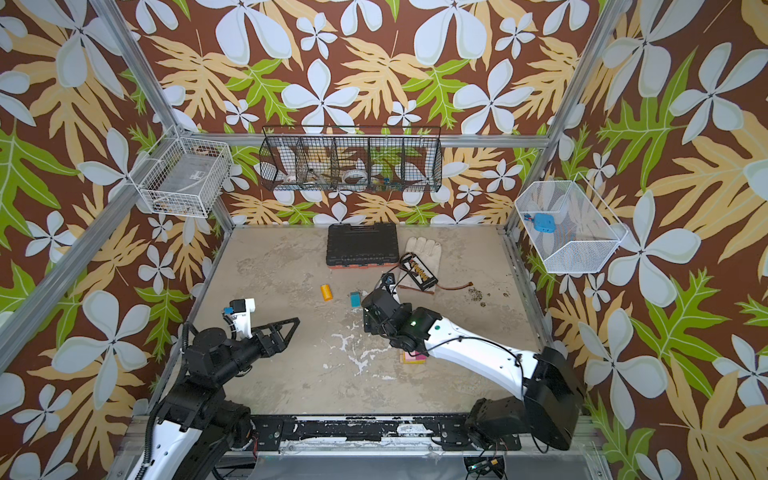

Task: Build the wood block tower
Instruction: 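Move the open right gripper farther from the robot to the orange block, then close the right gripper on the orange 'Supermarket' block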

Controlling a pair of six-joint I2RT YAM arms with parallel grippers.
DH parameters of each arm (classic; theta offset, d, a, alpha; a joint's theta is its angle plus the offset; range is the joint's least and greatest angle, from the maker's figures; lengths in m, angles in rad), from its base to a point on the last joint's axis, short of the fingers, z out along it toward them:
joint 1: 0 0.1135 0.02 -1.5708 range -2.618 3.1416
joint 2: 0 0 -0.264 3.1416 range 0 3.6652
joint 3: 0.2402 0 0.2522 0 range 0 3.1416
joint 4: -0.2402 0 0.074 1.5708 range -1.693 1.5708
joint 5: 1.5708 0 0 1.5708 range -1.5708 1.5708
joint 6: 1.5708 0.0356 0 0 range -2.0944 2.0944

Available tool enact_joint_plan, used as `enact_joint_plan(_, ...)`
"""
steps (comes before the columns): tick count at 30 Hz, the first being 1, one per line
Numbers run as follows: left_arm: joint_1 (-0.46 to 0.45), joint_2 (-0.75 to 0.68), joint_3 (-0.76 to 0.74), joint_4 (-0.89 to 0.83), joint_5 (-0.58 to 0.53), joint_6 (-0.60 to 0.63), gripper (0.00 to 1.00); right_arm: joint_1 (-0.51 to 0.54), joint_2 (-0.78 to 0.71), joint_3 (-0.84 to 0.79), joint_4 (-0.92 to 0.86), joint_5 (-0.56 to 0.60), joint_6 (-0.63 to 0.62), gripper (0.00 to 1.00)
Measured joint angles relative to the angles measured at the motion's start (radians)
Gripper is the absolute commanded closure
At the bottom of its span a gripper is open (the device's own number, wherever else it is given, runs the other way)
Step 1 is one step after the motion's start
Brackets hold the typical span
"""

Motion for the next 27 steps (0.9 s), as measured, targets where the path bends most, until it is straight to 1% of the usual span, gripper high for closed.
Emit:
enact_joint_plan(4,0.0,-0.002,0.0,0.0,0.0,0.0,0.0,0.0,0.197,0.126,0.032,-0.053,-0.029,0.18)
enact_joint_plan(8,0.0,0.002,0.0,0.0,-0.001,0.0,0.0,0.0,0.409,0.319,0.04,-0.089,-0.075,0.2)
enact_joint_plan(12,0.0,0.001,0.0,0.0,-0.001,0.0,0.0,-0.003,0.64,0.56,0.034,-0.109,-0.14,0.29)
enact_joint_plan(16,0.0,-0.01,0.0,0.0,0.0,0.0,0.0,-0.018,0.874,0.843,-0.008,-0.115,-0.22,0.3)
enact_joint_plan(18,0.0,-0.006,0.0,0.0,0.0,0.0,0.0,-0.029,0.958,0.958,-0.046,-0.124,-0.253,0.3)
enact_joint_plan(20,0.0,-0.003,0.0,0.0,0.0,0.0,0.0,-0.036,1.012,1.032,-0.071,-0.13,-0.28,0.31)
enact_joint_plan(23,0.0,-0.013,0.0,0.0,0.0,0.0,0.0,-0.038,1.046,1.072,-0.093,-0.136,-0.315,0.35)
enact_joint_plan(27,0.0,-0.006,0.0,0.0,0.0,0.0,0.0,-0.034,1.053,1.073,-0.106,-0.161,-0.341,0.52)
